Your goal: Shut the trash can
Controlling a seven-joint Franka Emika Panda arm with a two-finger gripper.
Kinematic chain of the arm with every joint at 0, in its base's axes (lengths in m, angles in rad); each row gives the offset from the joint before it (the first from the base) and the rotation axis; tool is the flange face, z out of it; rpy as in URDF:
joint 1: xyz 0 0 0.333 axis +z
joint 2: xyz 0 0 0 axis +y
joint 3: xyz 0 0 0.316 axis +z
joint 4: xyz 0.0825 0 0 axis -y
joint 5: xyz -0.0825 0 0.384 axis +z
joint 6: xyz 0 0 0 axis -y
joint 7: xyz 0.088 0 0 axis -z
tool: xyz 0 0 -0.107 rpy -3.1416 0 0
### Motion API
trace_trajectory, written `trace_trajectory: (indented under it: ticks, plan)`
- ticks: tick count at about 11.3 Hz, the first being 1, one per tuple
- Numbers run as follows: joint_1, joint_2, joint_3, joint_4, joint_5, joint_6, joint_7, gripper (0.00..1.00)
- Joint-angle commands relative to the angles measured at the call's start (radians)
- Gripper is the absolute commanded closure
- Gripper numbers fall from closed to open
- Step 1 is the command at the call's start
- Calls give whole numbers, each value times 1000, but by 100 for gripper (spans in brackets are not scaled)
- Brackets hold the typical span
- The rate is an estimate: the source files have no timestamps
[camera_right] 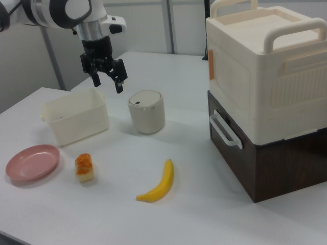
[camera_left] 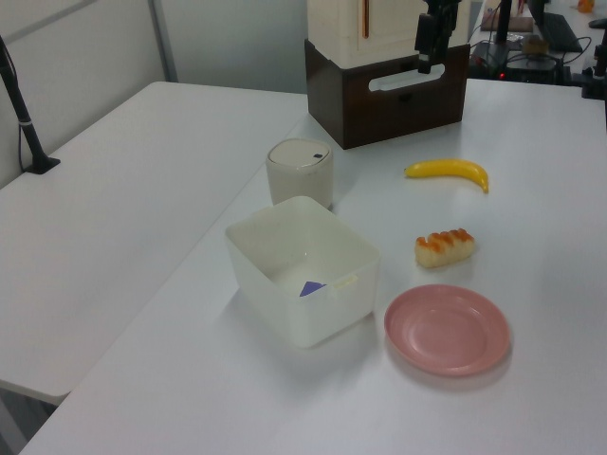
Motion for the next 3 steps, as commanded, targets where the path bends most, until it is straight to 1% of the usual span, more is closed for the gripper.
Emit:
trace_trajectory:
  ticks: [1,3]
  plan:
    - [1,-28,-4,-35,18,-35,12,0]
    - [2,-28,-4,-32,18,-30,12,0]
